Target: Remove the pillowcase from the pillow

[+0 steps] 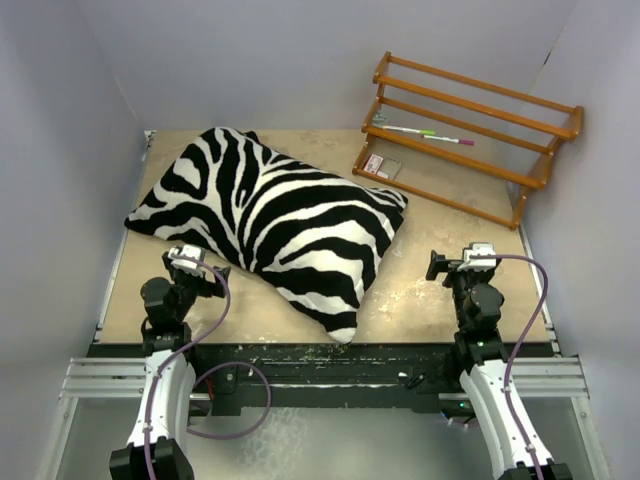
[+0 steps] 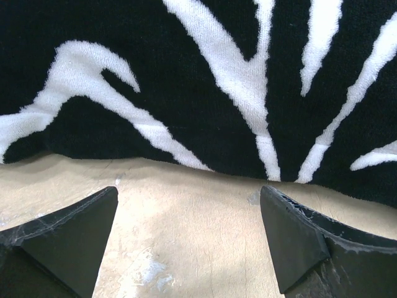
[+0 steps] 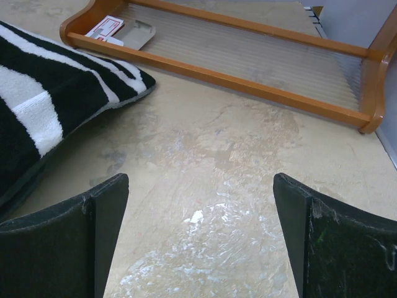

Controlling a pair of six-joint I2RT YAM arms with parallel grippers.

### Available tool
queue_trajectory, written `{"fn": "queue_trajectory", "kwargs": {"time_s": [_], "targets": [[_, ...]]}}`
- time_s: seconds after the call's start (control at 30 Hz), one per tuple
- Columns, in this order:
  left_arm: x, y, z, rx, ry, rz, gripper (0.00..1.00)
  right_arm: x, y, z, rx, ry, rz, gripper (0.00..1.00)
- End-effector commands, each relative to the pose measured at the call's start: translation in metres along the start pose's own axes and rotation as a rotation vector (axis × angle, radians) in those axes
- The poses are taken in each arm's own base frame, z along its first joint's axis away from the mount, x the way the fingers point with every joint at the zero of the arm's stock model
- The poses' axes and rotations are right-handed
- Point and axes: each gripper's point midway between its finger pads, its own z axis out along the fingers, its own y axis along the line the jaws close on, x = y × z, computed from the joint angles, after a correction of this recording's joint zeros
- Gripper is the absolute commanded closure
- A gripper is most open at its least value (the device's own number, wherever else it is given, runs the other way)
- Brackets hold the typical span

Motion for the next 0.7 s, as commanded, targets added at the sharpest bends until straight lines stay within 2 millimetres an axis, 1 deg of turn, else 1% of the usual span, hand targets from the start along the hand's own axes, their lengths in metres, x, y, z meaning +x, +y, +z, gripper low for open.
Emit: {"fn": "queue_trajectory", "kwargs": {"time_s": [0.0,0.1,0.17,0.33,0.4,0.43,0.47,0.5,0.53,0.57,0.6,0.67], "targets": [[-0.023,0.004,0.001,-0.010,-0.065,0.039,0.01,-0.016,0.001,0.002,-0.007,-0.055,-0.007,0.00],[-0.023,0.004,0.001,-0.010,-0.063,0.037,0.01,-0.017,-0.001,0.002,0.002,-0.058,-0.003,0.00],[-0.023,0.004,0.001,-0.011,-0.063,0.037,0.01,-0.017,-0.009,0.002,0.051,-0.055,0.018,0.00],[-0.022,0.004,0.002,-0.008,-0.056,0.033,0.01,-0.016,-0.011,0.002,0.062,-0.052,0.020,0.00],[-0.027,0.002,0.001,0.000,-0.071,0.040,0.01,-0.028,-0.030,0.000,0.171,-0.082,0.028,0.00],[-0.036,0.003,0.000,-0.006,-0.085,0.041,0.01,-0.035,-0.033,0.000,0.192,-0.085,0.032,0.00],[-0.042,0.005,0.000,-0.014,-0.067,0.030,0.01,-0.040,-0.036,0.000,0.208,-0.069,0.036,0.00],[-0.052,0.008,0.001,-0.017,-0.053,0.020,0.01,-0.047,-0.039,0.001,0.231,-0.050,0.043,0.00],[-0.061,0.010,0.002,-0.018,-0.030,0.013,0.01,-0.056,-0.042,0.002,0.253,-0.034,0.055,0.00],[-0.073,0.013,0.005,-0.015,-0.005,0.006,0.01,-0.067,-0.048,0.003,0.299,-0.029,0.108,0.00],[-0.085,0.016,0.007,-0.011,0.022,0.006,0.01,-0.073,-0.053,0.002,0.360,-0.016,0.228,0.00],[-0.104,0.021,0.015,0.014,0.095,0.004,0.01,-0.091,-0.051,0.007,0.416,-0.022,0.479,0.00]]}}
